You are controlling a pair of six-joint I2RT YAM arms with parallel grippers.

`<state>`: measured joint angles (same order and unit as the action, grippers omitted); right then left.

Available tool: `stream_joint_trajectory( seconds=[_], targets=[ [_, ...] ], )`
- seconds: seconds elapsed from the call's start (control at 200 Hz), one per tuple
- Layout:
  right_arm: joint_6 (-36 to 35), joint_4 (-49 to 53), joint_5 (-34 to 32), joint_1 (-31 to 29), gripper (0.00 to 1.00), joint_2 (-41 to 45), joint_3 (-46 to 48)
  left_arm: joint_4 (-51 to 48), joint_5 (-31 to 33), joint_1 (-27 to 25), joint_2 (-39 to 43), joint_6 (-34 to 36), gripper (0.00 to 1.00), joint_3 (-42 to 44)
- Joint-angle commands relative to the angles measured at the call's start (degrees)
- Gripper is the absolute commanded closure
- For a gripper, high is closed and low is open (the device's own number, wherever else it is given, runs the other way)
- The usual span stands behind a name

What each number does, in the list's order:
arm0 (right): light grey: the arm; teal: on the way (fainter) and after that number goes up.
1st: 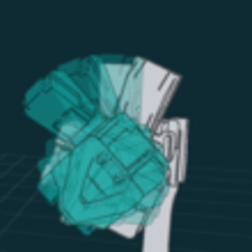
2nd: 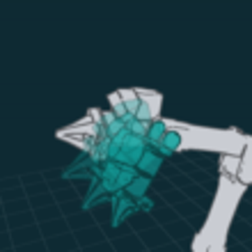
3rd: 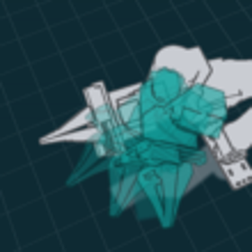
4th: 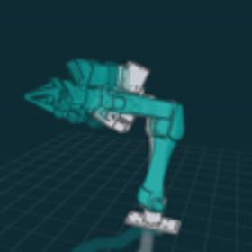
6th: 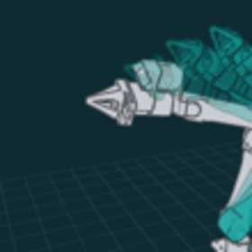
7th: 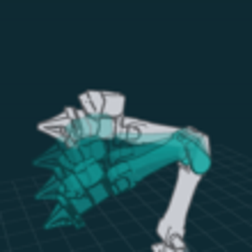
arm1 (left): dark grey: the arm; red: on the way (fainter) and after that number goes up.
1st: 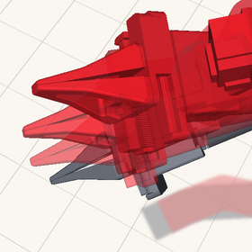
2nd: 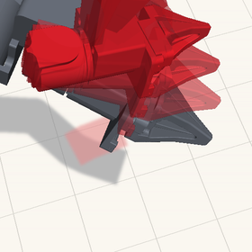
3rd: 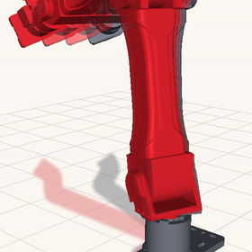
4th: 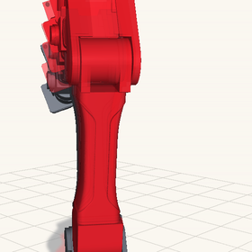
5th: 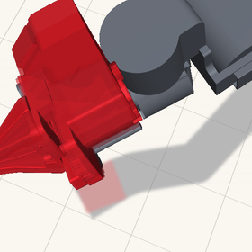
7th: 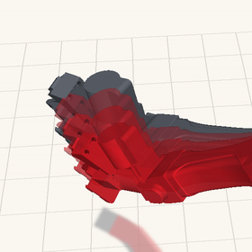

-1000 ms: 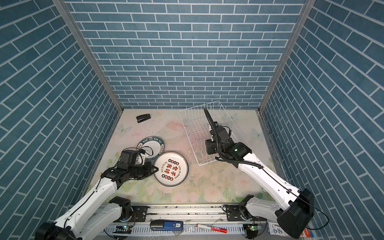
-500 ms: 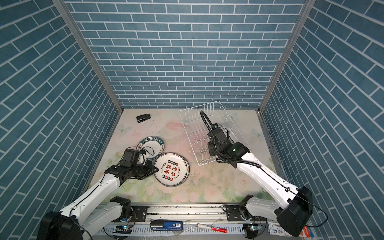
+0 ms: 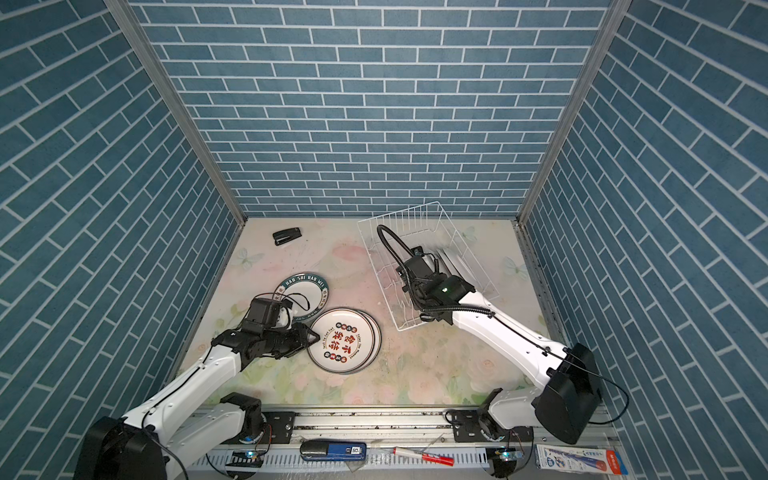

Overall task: Unload the plates from the dish rack
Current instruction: 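Set the plate on the first plate, open left gripper while right returns to rack, then close the right gripper on the rim of the next rack plate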

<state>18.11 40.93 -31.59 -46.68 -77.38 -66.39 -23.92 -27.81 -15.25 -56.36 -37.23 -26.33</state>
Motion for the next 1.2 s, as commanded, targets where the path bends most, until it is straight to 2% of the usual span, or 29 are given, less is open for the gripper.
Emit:
stream_joint_trajectory(
  seconds=[0.0,0.335,0.655,0.76,0.855,1.055,1.195],
  targets=[
    [-1.23,2.23,-4.08,-0.72,0.49,-0.01,-3.02,-0.60,0.82,-0.22,-0.66,0.91,0.54,-0.41],
    [-1.32,3.89,-5.32,-1.08,0.49,-0.13,-3.57,-1.14,3.30,-3.77,-4.45,1.20,0.48,-2.94],
    [-2.22,4.02,-7.18,-1.05,0.49,-2.14,-4.84,-1.39,4.83,-5.01,-5.83,1.62,0.42,-4.24],
    [-2.51,3.07,-6.74,-1.12,0.49,-2.99,-4.97,-1.71,4.96,-5.18,-6.13,1.68,0.38,-4.75],
    [-2.97,2.78,-6.96,-1.05,0.49,-4.27,-5.22,-3.16,6.38,-5.18,-5.44,2.04,0.28,-5.34],
    [-2.75,2.23,-7.40,-0.97,0.50,-6.95,-5.87,-5.76,11.68,-5.15,-3.65,3.13,0.24,-7.31],
    [-2.97,2.01,-8.06,-0.39,0.50,-8.70,-6.22,-4.59,12.02,-5.15,-3.41,3.22,0.22,-7.54]
  ],
)
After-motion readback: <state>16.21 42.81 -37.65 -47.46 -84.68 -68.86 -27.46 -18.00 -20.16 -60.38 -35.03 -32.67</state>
